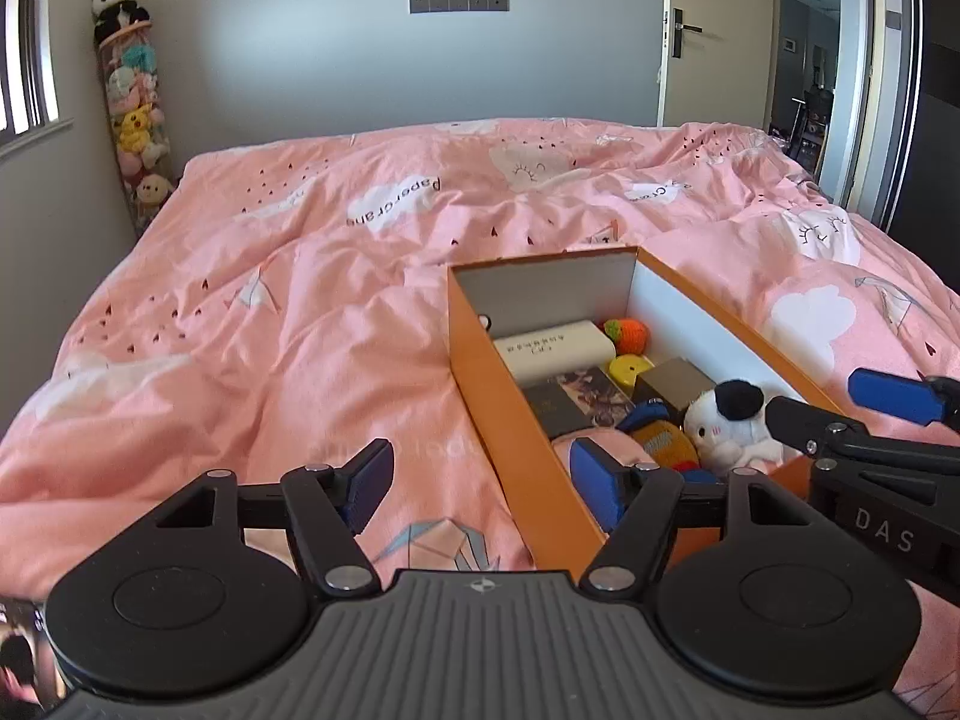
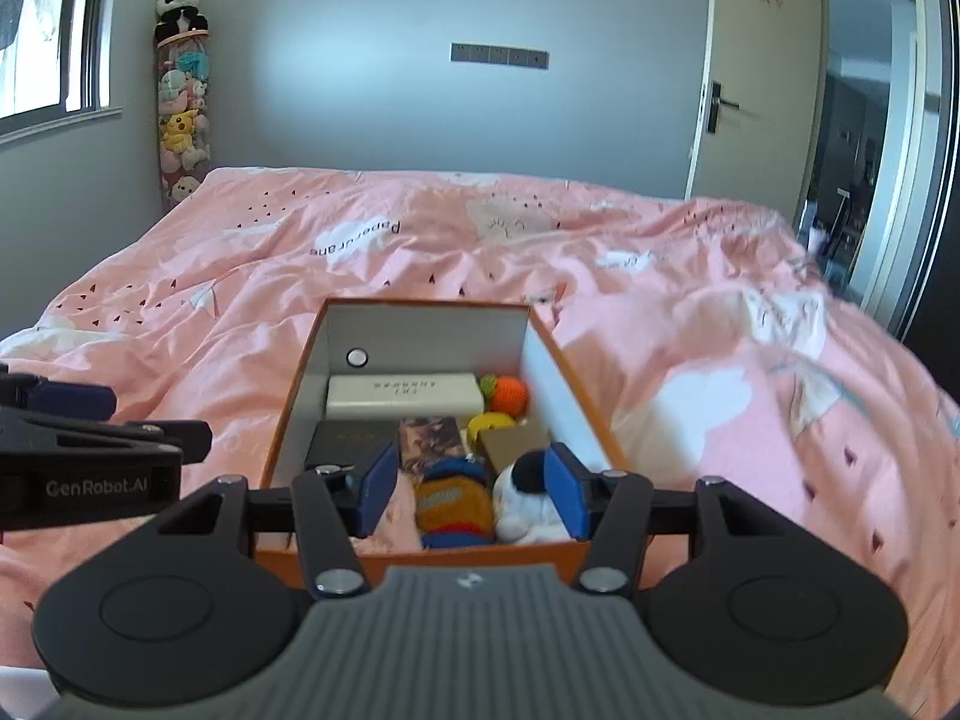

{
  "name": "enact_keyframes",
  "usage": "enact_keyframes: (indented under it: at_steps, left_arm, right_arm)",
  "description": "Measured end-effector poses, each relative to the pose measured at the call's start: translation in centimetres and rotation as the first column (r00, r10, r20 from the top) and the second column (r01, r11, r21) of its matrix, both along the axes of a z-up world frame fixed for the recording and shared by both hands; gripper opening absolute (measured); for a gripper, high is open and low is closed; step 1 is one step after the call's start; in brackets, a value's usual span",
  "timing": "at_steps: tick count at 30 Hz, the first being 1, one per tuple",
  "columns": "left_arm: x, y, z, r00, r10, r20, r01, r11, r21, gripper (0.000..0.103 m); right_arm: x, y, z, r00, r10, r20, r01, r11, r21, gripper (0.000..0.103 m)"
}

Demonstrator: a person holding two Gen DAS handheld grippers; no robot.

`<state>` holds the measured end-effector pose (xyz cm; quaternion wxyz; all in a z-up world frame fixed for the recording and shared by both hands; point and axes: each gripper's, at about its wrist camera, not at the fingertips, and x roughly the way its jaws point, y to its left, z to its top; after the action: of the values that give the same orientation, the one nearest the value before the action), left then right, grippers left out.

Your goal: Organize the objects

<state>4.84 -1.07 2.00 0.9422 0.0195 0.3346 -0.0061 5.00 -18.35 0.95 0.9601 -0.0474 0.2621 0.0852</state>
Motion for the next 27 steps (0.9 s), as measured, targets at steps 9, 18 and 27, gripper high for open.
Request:
enact_keyframes:
  at_steps: [9,18,27]
  left_arm:
    - [-1.1,-0.3,-1.9,0.999,0.022,-0.035,-0.021,1.0,0.021,0.083]
    - [-1.5,0.2,-1.9,0.999,0.036,-0.032,-0.036,0.999,0.006,0.086]
    - [-1.8,0.3,-1.8,1.0,0.023,-0.01,-0.023,1.0,0.008,0.086]
  right_arm:
    - [-1.4,0.7,-0.5,0.999,0.017,0.031,-0.016,0.999,-0.034,0.073]
    - [-1.6,1.3,-0.8,0.999,0.034,0.019,-0.034,0.998,-0.048,0.073]
    - [-1.7,1.4,-0.8,0.999,0.034,0.014,-0.033,0.998,-0.055,0.073]
